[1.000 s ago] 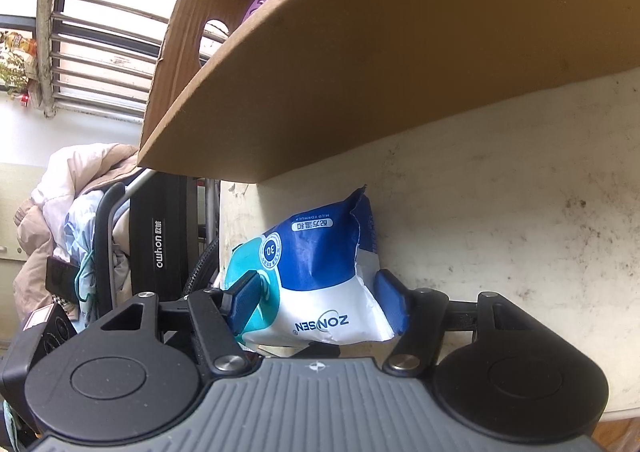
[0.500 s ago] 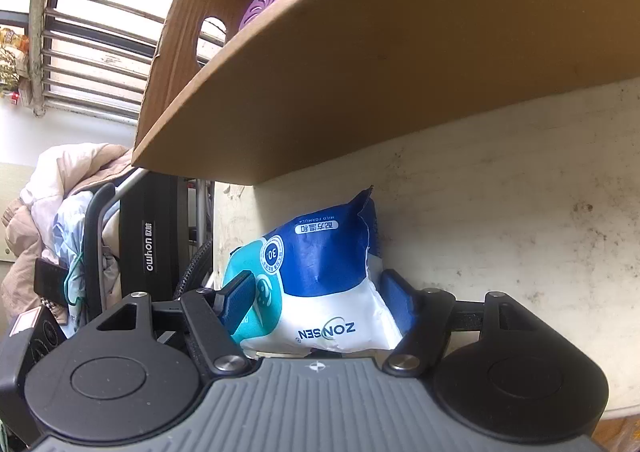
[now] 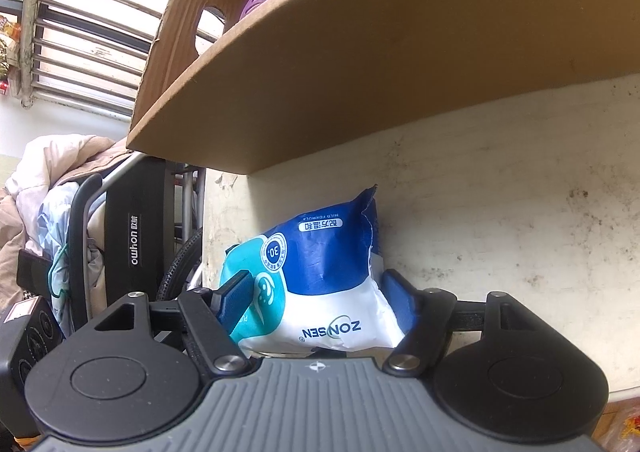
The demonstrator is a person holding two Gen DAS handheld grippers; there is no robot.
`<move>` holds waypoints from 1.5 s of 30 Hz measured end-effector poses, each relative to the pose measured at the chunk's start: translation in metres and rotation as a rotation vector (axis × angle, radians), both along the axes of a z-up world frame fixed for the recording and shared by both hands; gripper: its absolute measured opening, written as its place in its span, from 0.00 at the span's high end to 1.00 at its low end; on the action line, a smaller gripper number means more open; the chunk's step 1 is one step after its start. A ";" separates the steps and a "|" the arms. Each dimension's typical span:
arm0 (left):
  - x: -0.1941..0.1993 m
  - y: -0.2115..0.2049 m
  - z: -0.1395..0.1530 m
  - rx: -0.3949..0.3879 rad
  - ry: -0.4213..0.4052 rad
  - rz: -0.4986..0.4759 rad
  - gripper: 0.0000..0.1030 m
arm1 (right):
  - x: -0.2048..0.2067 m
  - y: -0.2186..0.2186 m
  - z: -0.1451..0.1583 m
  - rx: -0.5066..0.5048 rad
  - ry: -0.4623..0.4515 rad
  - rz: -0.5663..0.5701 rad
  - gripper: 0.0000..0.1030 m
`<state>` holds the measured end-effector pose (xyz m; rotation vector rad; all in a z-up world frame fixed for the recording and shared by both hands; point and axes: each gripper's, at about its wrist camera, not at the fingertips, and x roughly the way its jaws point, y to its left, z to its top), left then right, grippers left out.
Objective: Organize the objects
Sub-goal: 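Hold the wet-wipes pack in the right gripper above the table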
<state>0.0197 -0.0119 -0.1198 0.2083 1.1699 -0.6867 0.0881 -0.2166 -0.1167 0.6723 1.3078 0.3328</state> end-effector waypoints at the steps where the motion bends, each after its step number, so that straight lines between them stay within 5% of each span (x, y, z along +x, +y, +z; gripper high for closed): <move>1: 0.000 0.000 0.000 0.001 0.003 0.003 0.21 | 0.000 0.000 0.000 -0.001 -0.002 0.001 0.27; 45: 0.006 0.001 -0.007 0.028 0.008 0.000 0.17 | -0.003 0.002 0.002 -0.009 -0.011 -0.013 0.26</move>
